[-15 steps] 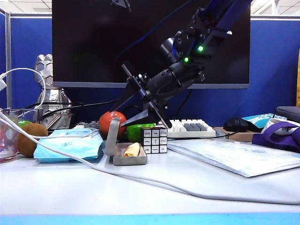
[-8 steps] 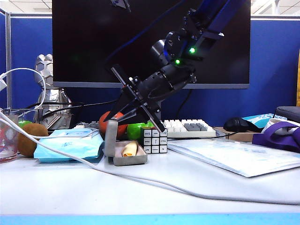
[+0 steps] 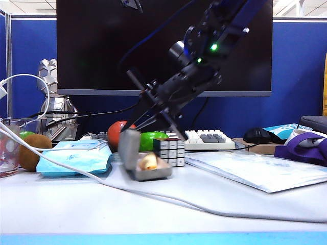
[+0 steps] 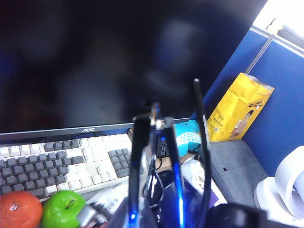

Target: Pick up the glasses, fold the temples of the glasses, place the glasses into the glasses case, and finally close the glasses case.

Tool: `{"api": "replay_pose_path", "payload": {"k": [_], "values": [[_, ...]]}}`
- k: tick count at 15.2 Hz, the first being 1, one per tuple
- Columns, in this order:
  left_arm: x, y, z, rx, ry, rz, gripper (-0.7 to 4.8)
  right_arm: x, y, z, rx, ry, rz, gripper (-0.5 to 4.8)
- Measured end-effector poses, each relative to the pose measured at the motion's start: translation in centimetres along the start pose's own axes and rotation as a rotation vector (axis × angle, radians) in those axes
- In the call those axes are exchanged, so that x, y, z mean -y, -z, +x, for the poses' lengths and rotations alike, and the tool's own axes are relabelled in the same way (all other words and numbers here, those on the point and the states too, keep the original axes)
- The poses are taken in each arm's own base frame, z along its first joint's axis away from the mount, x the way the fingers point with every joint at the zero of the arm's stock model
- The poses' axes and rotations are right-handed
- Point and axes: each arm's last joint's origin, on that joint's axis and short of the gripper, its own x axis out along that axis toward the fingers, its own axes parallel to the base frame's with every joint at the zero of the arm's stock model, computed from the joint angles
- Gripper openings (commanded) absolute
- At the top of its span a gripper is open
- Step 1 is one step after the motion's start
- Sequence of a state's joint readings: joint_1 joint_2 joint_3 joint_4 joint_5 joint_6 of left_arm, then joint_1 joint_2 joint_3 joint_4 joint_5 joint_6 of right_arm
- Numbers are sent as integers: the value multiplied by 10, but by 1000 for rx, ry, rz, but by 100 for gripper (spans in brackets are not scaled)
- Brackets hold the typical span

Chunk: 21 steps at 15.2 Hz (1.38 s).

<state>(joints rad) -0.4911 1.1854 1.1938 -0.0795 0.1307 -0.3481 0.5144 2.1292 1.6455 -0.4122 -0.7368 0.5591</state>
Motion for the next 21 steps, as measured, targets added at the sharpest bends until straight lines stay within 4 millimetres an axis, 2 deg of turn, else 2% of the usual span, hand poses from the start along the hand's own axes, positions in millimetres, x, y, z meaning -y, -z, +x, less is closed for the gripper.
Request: {"api": "replay_pose_path", "payload": {"k": [3,6,9,12,16,21], "values": [[0,0,0,0,0,0,-6,-9,1,-21,0,12,20,30],[1,-1,-2,5,2,1,-6,-15,5,-29,-15,23,65,19],[2,-3,-4,12,5,2,-6,-17,1,-28,15,3,140,10],[2,-3,-5,15,6,2,-6,-22,-9,-29,131,-10,217,9],[2,-3,-6,16,6,2,-6,-26,-7,-23,176,44,239,8],[3,-5,-9,25,10,4,-6,-35,0,-14,114,-2,230,0]]}}
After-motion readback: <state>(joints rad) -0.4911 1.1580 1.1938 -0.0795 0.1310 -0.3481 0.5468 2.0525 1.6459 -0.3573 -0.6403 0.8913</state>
